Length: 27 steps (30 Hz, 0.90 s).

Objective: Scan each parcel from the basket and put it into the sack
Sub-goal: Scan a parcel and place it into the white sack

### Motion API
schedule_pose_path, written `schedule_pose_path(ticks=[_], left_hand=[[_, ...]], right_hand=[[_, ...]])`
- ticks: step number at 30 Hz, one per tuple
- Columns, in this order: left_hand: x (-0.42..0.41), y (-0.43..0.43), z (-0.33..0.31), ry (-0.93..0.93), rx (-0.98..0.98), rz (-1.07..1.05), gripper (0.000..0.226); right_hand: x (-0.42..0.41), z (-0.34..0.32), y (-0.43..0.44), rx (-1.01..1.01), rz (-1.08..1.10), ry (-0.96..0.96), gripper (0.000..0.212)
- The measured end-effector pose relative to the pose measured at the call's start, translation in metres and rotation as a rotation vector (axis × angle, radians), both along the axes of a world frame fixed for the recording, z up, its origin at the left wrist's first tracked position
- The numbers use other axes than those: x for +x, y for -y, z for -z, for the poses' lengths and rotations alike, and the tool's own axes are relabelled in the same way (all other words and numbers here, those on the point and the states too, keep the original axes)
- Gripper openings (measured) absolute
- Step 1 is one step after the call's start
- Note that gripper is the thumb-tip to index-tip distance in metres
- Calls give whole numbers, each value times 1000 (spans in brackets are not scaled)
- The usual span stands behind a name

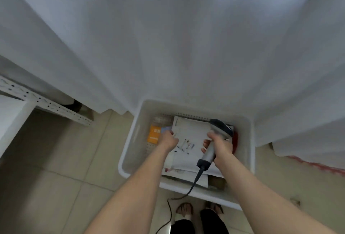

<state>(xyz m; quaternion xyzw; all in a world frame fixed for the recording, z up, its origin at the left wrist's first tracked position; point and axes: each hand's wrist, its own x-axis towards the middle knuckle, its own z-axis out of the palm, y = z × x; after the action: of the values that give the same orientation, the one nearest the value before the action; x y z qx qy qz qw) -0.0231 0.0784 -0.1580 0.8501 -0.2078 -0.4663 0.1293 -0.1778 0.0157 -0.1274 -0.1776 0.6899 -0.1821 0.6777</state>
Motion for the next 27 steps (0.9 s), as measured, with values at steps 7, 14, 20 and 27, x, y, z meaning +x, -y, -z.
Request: schedule_pose_path(ticks=[7,14,20,27], left_hand=[[3,5,169,-79,112,-111,64],[11,6,304,-123,152,-279,101],[24,-5,354,-134,107,-369,83],[10,8,212,-315,-68,-475,34]], right_hand=[[2,168,28,111,-70,-46,22],[3,279,35,179,-193,-56,47],[4,300,35,220,-213,-56,47],[-1,226,38,200,-201,22,13]])
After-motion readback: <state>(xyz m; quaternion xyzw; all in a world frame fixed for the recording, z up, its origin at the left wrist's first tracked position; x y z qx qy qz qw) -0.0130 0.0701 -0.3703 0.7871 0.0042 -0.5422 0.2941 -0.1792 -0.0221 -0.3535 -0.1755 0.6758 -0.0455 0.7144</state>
